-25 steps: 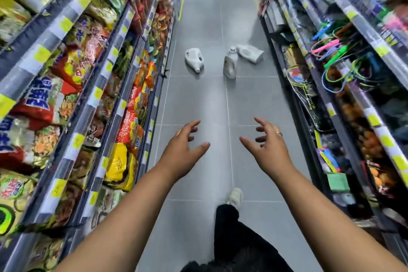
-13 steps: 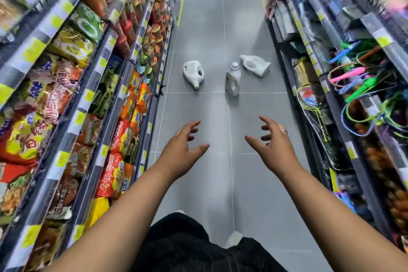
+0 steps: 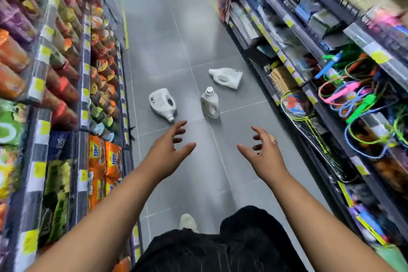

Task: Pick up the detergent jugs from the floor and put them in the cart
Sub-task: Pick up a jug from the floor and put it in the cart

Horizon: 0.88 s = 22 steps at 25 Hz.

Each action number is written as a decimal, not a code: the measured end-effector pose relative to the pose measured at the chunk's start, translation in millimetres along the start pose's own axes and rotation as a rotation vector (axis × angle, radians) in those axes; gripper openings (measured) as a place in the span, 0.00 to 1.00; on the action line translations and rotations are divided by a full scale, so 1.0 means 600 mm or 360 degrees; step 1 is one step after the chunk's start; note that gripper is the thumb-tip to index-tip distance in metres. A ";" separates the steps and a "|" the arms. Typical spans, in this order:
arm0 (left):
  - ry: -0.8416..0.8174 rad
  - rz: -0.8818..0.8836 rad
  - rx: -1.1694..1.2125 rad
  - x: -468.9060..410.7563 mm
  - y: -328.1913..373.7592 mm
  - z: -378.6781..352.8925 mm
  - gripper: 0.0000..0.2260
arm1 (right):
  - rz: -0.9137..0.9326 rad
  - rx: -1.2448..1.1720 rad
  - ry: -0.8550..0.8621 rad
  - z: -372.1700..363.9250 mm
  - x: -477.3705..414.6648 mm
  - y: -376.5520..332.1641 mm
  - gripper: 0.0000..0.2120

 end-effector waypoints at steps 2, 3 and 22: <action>-0.0035 -0.0023 -0.0019 -0.081 0.019 0.021 0.26 | -0.0058 -0.0025 0.0008 -0.011 -0.060 -0.016 0.30; -0.0057 -0.0036 -0.0024 -0.118 0.030 0.023 0.26 | -0.0068 -0.0025 0.0008 -0.015 -0.091 -0.022 0.30; -0.0266 0.0034 -0.0366 -0.778 0.114 0.004 0.30 | -0.0269 0.0022 -0.0296 -0.106 -0.732 -0.064 0.33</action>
Point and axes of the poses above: each hand's wrist, its own x-axis away from the middle knuckle, its own z-axis out of the back of the hand, y = z × x, the point moved 8 cm from there along -x, towards the middle knuckle, and after that the axes turned 1 degree about x, right-handed, at the moved point
